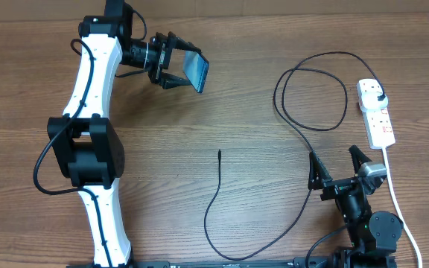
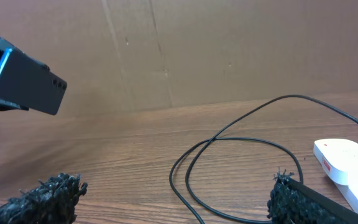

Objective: Plug charger to phone and switch on socket
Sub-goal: 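Lift the phone with the left gripper and tilt it upright, then hold the phone raised upright in the left gripper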

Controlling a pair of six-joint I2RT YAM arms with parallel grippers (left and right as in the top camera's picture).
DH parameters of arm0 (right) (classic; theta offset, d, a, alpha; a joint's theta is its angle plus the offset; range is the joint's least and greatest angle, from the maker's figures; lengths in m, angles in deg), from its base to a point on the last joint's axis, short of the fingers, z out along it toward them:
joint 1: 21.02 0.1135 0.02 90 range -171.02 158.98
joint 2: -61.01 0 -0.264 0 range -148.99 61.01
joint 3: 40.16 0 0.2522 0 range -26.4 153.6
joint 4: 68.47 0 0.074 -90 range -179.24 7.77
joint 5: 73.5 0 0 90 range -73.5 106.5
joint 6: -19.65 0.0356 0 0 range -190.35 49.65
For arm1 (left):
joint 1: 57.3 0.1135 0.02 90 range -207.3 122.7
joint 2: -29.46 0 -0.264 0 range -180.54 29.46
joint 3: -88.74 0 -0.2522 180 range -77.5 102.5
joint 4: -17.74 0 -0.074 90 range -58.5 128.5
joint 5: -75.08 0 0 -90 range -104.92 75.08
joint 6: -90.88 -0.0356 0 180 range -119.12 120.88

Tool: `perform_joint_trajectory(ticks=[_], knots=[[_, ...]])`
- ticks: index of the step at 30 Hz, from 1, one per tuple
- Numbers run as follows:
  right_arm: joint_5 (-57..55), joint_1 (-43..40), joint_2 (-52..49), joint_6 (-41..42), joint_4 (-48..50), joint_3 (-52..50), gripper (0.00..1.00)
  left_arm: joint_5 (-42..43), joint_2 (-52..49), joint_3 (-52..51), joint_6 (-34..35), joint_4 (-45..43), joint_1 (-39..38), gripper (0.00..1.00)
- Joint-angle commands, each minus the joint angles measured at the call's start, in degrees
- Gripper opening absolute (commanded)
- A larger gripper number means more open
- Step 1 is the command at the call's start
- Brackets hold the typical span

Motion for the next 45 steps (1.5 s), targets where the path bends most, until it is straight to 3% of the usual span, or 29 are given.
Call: perform_joint_trajectory(ticks=[1,45], knots=[[-0.2,0.3,0.7,-0.3,0.3,-0.6,1.0,10.2,0.0,1.7,0.5,0.2,-0.1,0.04],[-0.2,0.3,0.7,-0.3,0.3,-0.6,1.0,9.5,0.0,1.7,1.0,1.3,-0.1,0.04]])
